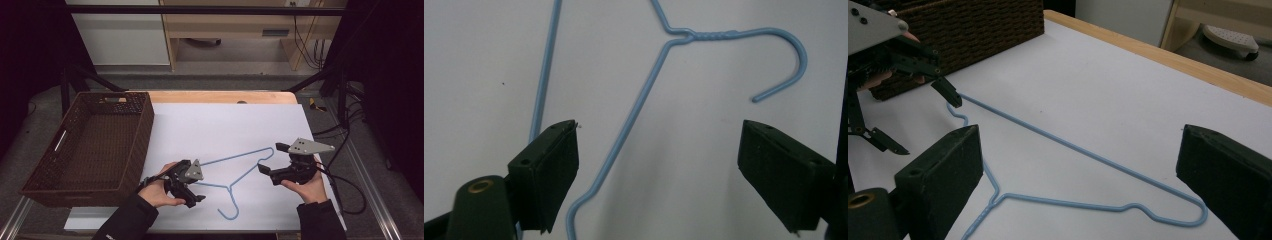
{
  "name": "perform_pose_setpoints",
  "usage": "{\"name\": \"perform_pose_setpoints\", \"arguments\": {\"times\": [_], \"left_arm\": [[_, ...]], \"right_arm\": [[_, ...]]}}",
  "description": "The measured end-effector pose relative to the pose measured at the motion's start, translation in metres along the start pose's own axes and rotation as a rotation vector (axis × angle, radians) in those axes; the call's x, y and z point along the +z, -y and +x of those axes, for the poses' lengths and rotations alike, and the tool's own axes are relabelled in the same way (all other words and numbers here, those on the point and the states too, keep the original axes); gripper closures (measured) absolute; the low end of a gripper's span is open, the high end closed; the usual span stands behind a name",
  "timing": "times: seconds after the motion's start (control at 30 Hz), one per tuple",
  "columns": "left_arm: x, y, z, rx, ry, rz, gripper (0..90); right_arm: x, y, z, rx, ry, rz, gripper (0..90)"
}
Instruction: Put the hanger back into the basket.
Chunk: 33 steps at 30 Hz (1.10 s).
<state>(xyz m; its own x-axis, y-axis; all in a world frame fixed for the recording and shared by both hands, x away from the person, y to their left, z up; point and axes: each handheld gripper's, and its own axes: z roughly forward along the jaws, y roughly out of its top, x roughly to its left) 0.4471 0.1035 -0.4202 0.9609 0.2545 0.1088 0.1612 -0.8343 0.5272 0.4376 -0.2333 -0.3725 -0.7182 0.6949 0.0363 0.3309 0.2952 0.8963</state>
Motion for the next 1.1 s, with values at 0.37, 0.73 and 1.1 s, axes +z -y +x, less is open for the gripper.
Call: {"name": "perform_pose_setpoints", "arguments": {"times": [0.37,0.73,1.1], "left_arm": [[0.016,-0.014,0.005,0.073,0.035,0.092,21.2],[0.026,-0.023,0.006,0.145,0.030,0.187,30.4],[0.042,-0.033,0.011,0.190,0.008,0.194,35.9]], "right_arm": [[-0.001,0.001,-0.002,0.000,0.002,0.001,5.1],[-0.002,0.001,-0.003,0.003,0.001,0.002,5.0],[-0.002,0.001,-0.004,0.005,-0.001,0.007,4.9]]}}
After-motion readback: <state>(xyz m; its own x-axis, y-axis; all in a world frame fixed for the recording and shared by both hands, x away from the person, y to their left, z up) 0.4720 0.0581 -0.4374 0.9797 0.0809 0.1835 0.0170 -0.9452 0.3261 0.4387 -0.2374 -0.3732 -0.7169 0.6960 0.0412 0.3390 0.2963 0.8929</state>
